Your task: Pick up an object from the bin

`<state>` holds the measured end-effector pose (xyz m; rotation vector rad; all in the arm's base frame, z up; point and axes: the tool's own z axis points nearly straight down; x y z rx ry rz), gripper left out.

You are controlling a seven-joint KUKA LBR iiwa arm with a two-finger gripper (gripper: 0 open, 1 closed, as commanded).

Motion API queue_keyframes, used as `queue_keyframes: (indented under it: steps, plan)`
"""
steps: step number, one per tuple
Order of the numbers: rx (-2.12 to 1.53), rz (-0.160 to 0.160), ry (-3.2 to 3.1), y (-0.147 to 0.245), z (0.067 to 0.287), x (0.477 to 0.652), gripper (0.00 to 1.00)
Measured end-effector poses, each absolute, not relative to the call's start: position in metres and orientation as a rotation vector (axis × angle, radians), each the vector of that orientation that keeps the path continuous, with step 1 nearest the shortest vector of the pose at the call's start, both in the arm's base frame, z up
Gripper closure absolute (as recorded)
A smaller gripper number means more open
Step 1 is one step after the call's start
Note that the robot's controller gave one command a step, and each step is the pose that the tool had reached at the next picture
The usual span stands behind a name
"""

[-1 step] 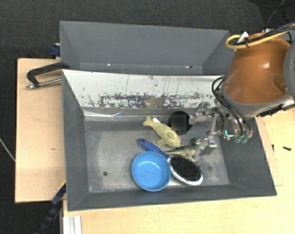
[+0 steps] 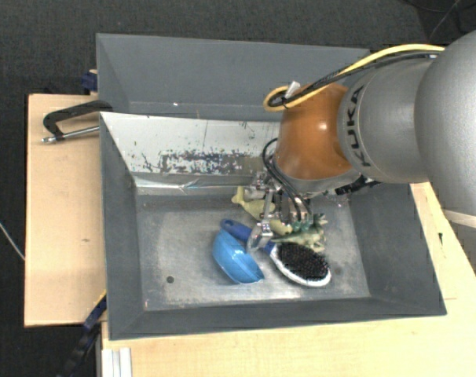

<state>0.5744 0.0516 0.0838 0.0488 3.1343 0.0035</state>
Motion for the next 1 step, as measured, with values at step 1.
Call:
queue_keyframes:
  steps: [1]
  plan:
    - [-0.241,0.003,3.131,0.0727,0.101,0.516,0.0]
